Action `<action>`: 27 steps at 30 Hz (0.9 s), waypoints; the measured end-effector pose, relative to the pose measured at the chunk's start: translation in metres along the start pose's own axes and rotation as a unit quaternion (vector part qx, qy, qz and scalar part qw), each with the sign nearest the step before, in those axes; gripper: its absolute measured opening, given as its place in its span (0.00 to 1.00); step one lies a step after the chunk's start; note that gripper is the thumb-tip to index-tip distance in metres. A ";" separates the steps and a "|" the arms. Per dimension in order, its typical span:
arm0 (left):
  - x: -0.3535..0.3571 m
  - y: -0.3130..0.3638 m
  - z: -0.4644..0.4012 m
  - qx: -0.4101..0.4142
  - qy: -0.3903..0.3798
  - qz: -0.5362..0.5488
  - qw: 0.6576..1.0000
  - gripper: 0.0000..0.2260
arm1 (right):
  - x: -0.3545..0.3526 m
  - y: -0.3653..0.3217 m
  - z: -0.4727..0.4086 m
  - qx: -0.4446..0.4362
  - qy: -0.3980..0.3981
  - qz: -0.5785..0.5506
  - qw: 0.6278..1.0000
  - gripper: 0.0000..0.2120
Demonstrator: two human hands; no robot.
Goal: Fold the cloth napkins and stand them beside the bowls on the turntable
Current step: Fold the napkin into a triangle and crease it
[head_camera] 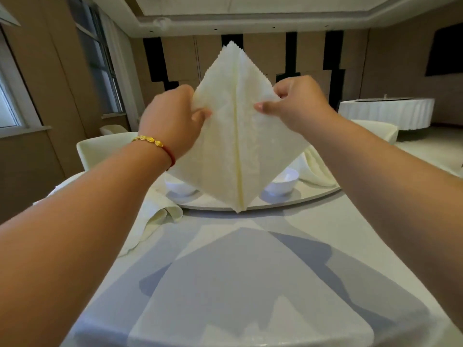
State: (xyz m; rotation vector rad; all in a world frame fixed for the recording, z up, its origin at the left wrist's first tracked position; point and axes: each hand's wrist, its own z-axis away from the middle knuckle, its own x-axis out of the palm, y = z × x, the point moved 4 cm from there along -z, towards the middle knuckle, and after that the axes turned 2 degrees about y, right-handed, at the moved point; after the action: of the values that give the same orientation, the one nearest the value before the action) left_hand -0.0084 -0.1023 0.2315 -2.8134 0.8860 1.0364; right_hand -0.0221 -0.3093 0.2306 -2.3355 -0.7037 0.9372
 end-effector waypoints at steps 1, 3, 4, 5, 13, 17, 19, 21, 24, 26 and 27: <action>-0.006 0.004 0.005 0.008 0.000 0.001 1.000 0.12 | -0.007 -0.002 0.006 -0.005 -0.002 0.006 1.000 0.23; -0.012 0.008 0.022 0.008 -0.026 0.018 0.999 0.11 | -0.016 -0.005 0.026 -0.007 -0.023 0.022 0.999 0.24; -0.011 0.008 0.034 0.003 -0.052 0.032 0.998 0.11 | -0.017 -0.004 0.038 -0.002 -0.047 0.033 0.998 0.21; -0.008 0.007 0.046 -0.006 -0.085 0.051 0.995 0.10 | -0.017 -0.002 0.052 0.009 -0.076 0.043 0.996 0.17; 0.042 -0.005 0.161 -0.108 -0.397 0.121 0.903 0.13 | 0.008 0.053 0.160 0.096 -0.298 0.121 0.942 0.22; 0.062 0.002 0.204 -0.108 -0.474 0.069 0.871 0.17 | 0.026 0.082 0.200 0.055 -0.356 0.230 0.904 0.25; 0.065 0.006 0.212 -0.095 -0.474 0.047 0.874 0.19 | 0.030 0.091 0.213 0.058 -0.364 0.243 0.897 0.23; 0.068 0.006 0.211 -0.083 -0.461 0.031 0.883 0.20 | 0.031 0.094 0.216 0.064 -0.352 0.247 0.901 0.21; 0.074 0.002 0.205 -0.088 -0.465 0.034 0.880 0.19 | 0.034 0.093 0.211 0.064 -0.346 0.271 0.896 0.20; 0.081 -0.002 0.199 -0.107 -0.468 0.041 0.876 0.18 | 0.037 0.094 0.203 0.065 -0.340 0.285 0.894 0.21; 0.085 -0.005 0.196 -0.124 -0.469 0.045 0.873 0.17 | 0.039 0.094 0.199 0.065 -0.336 0.289 0.894 0.21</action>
State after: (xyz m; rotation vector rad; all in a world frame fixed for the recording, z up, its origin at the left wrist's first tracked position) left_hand -0.0692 -0.1013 0.0273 -1.9256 0.7583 2.3278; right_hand -0.1181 -0.2994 0.0291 -2.1040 -0.1432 2.0425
